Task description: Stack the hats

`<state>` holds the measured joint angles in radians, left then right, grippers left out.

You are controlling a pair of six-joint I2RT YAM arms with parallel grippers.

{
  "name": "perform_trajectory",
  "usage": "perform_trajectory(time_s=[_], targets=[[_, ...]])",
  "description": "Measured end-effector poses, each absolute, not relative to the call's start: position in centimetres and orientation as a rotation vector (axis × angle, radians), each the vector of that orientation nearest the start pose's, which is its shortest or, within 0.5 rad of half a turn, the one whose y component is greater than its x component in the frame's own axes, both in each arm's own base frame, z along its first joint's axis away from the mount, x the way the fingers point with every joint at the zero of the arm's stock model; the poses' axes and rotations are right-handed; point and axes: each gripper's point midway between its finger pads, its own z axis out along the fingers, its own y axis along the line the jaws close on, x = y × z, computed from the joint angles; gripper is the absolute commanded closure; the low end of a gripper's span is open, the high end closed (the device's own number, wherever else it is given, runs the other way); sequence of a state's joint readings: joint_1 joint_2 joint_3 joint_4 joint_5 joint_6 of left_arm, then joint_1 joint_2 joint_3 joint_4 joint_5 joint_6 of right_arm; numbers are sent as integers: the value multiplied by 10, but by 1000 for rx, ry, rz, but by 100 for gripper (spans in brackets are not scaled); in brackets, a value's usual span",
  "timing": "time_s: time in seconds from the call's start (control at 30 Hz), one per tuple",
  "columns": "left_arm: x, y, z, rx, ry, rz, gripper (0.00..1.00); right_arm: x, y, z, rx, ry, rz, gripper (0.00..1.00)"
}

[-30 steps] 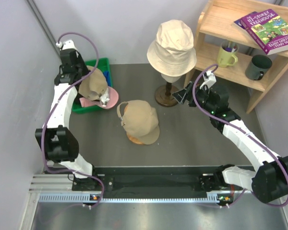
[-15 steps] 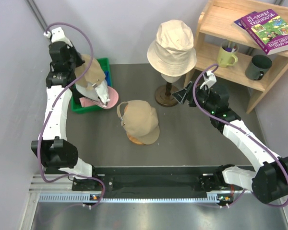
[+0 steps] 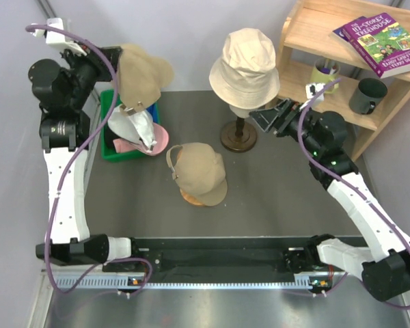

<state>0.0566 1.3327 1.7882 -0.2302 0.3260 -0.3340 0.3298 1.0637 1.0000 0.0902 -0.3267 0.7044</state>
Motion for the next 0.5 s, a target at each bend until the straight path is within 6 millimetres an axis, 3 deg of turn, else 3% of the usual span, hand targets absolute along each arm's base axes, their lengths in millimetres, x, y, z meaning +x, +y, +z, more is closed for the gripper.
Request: perform_trajectory(time_s=[0.2,0.37,0.5], targets=[[336,-89,585,155,1254,-698,100,307,208,405,100,1535,1295,11],[305,-118,592,242,1237,-860,100,289,211,419,154,1473,1453,11],[290,-144,589,305,1255,-973,100,283,213,418,188,1460,1523,11]])
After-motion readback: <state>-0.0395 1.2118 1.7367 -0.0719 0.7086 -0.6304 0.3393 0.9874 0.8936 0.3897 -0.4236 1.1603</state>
